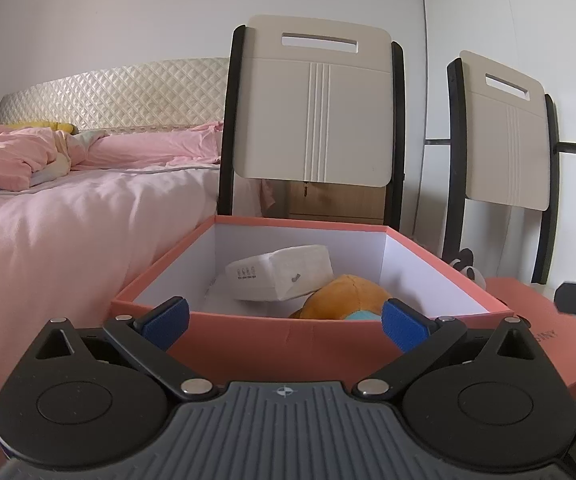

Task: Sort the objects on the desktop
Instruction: 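Move the right tool toward the black-and-white panda plush on the lid, then close the right gripper on the panda plush, then lift the panda plush with the right gripper toward the open box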

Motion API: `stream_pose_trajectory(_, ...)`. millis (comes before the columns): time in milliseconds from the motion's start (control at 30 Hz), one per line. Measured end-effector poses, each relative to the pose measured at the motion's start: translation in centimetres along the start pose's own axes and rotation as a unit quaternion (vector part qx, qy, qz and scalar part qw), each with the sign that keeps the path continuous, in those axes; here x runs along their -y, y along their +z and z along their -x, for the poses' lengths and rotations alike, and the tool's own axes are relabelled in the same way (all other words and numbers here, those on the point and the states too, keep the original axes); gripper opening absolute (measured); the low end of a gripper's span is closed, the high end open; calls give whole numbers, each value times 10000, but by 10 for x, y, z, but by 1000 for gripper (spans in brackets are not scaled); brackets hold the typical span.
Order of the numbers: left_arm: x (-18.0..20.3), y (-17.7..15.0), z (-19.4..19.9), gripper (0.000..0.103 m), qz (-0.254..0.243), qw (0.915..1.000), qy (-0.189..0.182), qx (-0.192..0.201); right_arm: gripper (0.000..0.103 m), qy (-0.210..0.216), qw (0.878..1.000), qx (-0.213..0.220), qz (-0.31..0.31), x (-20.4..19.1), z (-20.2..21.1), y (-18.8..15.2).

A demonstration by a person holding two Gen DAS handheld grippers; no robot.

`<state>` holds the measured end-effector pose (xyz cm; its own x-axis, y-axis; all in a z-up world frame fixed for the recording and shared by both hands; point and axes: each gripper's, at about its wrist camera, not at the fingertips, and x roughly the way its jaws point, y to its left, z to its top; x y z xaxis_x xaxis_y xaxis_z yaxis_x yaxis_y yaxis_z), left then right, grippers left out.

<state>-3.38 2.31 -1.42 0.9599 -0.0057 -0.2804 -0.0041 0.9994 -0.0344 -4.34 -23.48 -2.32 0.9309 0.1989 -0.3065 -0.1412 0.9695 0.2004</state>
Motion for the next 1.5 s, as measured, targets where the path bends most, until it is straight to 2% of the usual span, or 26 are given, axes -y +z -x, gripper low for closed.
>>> stream_pose_trajectory(200,1,1,2,103,55,10000,-53,-12,103,-108,9999,-53,-1,13,-23,42)
stream_pose_trajectory(300,2,1,2,103,51,9999,-89,-11,103,-120,9998,-108,-98,23,-49,64)
stream_pose_trajectory(433,4,0,2,103,22,9999,-115,-26,103,-360,9992,-182,13,36,-97,83)
stream_pose_trajectory(567,5,-1,1,103,6,9999,-129,-48,103,-698,9970,-341,40,56,-148,87)
stream_pose_trajectory(700,5,-3,-1,103,-27,9999,-136,-98,103,-520,9946,-670,-598,86,-183,78)
stream_pose_trajectory(800,4,-4,-3,103,-44,9998,-120,-123,102,-497,9920,-981,-620,94,-203,67)
stream_pose_trajectory(1067,4,-4,-3,103,-48,9999,-114,-114,76,-450,9876,-1396,-558,89,-230,48)
stream_pose_trajectory(1133,4,-4,-3,103,-49,9999,-113,-112,64,-455,9865,-1484,-531,87,-233,43)
stream_pose_trajectory(1233,3,-5,-3,103,-51,9999,-111,-109,57,-428,9858,-1526,-560,84,-239,39)
stream_pose_trajectory(1500,6,-4,1,103,-61,9999,-117,-81,54,-465,9888,-1324,-511,72,-227,48)
